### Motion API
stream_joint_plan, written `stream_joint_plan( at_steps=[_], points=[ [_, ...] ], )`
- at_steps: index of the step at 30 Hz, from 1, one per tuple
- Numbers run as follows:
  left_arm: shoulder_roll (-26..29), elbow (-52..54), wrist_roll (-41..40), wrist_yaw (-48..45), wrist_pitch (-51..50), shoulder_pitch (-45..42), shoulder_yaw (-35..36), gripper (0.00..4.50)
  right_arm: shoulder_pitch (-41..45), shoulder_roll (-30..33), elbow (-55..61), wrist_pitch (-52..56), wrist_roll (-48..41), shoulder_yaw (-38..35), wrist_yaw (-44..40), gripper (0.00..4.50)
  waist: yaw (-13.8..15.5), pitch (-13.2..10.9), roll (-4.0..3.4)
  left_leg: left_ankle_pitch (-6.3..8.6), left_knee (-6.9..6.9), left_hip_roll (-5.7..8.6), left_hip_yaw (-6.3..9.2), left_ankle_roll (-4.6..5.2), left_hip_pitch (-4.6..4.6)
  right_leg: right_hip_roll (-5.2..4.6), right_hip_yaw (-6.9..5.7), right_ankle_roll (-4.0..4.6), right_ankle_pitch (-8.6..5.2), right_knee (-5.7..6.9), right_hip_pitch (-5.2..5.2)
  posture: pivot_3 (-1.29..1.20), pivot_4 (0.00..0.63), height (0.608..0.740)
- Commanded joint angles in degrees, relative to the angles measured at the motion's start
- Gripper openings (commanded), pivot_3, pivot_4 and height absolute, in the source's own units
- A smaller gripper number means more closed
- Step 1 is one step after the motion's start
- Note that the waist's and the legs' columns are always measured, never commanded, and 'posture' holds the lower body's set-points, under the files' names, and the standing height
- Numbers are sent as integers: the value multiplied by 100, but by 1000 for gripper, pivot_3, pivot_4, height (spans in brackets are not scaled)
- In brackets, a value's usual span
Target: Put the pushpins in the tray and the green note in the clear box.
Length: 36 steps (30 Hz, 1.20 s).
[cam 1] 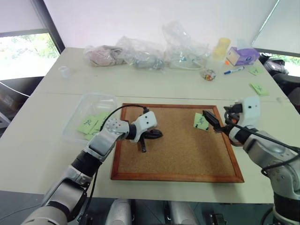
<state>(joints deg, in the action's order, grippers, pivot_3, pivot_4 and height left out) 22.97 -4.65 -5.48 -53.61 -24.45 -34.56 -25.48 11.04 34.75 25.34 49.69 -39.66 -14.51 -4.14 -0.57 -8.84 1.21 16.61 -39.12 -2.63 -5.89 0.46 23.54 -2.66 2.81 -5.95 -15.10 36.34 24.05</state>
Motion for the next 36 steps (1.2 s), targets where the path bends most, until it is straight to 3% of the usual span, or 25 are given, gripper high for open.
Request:
stream_joint_plan(
  at_steps=[1,10,22,25,32,36],
  points=[
    [-19,-16,236,32,-185,74,-192,53,228,-8,-488,-195,353,148,-263,4500,-1,1,-1,0,0,-1,1,0,-1,0,0,1,0,0,-2,0,150,737],
    [-99,-10,333,86,-245,139,-134,53,774,-82,-1798,-879,1180,639,-1011,4500,6,5,-8,1,-1,3,0,2,-6,0,0,-5,3,0,-7,0,150,737],
    [-137,72,397,161,-277,269,-128,53,1102,-405,-2332,-1029,1660,778,-1313,4500,1,7,-10,1,-2,1,0,1,-9,0,0,-8,5,3,-9,0,150,737],
    [-145,54,404,170,-262,265,-124,0,1186,-512,-2519,-1058,1734,775,-1377,3652,5,7,-10,1,-2,1,0,1,-9,0,-1,-9,5,3,-10,0,150,737],
    [-152,46,401,191,-218,275,-86,0,1273,-650,-2635,-942,1777,719,-1459,129,-3,7,-11,1,-2,1,0,1,-10,0,-1,-9,5,4,-11,0,150,737],
    [-166,64,389,201,-198,287,-62,0,1284,-690,-2619,-918,1838,655,-1470,129,-3,9,-12,1,-2,0,1,1,-13,0,-1,-9,5,5,-12,0,150,737]
  ],
)
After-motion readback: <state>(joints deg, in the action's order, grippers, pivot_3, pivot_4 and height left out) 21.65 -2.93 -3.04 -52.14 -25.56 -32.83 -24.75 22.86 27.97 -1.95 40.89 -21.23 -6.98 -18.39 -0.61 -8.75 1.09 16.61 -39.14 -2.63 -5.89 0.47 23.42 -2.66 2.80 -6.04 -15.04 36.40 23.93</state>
